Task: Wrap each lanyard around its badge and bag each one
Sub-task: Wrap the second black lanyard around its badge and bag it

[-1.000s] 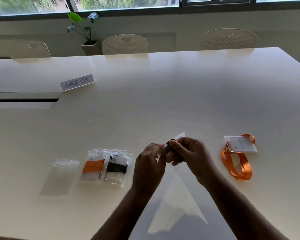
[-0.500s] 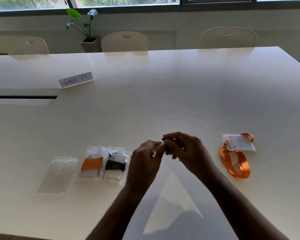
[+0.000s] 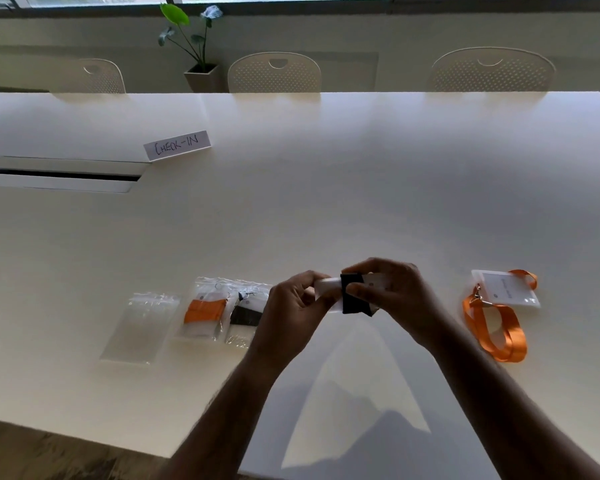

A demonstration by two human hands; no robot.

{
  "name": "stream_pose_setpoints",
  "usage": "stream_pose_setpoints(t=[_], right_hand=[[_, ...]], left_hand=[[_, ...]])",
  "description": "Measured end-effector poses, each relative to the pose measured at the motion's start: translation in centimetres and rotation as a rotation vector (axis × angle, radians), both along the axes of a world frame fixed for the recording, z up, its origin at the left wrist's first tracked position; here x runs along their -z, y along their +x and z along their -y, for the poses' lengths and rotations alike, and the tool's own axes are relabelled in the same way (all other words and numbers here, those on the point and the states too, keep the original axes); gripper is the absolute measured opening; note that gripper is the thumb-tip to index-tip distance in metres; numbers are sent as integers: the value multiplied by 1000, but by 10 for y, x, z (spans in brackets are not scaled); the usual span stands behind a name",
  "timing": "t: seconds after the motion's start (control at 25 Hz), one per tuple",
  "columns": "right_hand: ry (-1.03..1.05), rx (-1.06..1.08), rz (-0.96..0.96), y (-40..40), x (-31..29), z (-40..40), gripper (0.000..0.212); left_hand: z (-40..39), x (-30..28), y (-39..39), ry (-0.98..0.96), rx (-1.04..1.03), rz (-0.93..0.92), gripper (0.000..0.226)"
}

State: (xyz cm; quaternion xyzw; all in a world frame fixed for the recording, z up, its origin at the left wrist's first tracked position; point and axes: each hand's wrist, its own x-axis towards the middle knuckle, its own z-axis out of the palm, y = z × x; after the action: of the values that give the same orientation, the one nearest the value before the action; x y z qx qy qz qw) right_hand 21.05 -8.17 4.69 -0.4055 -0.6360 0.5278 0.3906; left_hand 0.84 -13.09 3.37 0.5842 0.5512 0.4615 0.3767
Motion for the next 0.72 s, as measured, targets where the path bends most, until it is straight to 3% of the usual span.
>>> stream_pose_setpoints(t=[0.12,0.4,0.52,0.72], right_hand=[[-121,-25,-163,-17,7,-1,20],[-167,-23,-183,-55,19,0,20],[-153,8,-140,-71,23,3,19],[-148,16,-106,-83,27,7,19]], left_hand=[[-1,1,-10,-13,-30,41,22],[2,7,-50,-131,-85,45,19],[3,2,-86,-104,-209,35,16],[8,24,-172,-15,-583,-424,13]])
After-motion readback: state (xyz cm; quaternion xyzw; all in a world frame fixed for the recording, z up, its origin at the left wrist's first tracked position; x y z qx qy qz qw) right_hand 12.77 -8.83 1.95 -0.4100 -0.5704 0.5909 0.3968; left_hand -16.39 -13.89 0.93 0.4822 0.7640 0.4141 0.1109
